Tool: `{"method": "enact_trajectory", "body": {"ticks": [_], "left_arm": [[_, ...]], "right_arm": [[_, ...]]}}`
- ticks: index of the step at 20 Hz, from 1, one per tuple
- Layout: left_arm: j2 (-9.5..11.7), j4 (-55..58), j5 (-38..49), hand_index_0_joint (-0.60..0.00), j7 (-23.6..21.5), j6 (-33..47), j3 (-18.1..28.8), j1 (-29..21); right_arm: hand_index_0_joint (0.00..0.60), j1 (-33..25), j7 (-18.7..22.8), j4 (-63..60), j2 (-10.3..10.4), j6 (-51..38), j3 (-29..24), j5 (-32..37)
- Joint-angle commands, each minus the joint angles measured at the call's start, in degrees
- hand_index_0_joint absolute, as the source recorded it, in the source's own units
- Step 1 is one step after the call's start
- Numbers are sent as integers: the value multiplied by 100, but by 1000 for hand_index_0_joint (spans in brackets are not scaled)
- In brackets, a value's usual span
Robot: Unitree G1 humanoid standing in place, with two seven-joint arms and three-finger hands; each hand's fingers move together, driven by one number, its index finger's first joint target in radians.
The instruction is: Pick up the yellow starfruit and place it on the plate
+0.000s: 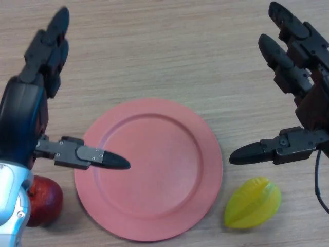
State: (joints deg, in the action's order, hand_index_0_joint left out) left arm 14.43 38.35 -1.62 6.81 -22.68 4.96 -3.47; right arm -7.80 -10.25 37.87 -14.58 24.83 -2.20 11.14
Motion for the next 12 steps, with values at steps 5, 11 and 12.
{"method": "enact_trajectory", "body": {"ticks": [5,11,12], "left_arm": [[157,395,133,0,-236,744,483,-245],[160,590,235,0,-310,781,680,-63],[171,531,162,0,-303,878,664,-55]], "right_arm": [[0,-235,194,415,48,-405,104,-186],[0,-264,203,499,110,-296,141,-185],[0,-274,172,534,86,-194,178,-189]]}}
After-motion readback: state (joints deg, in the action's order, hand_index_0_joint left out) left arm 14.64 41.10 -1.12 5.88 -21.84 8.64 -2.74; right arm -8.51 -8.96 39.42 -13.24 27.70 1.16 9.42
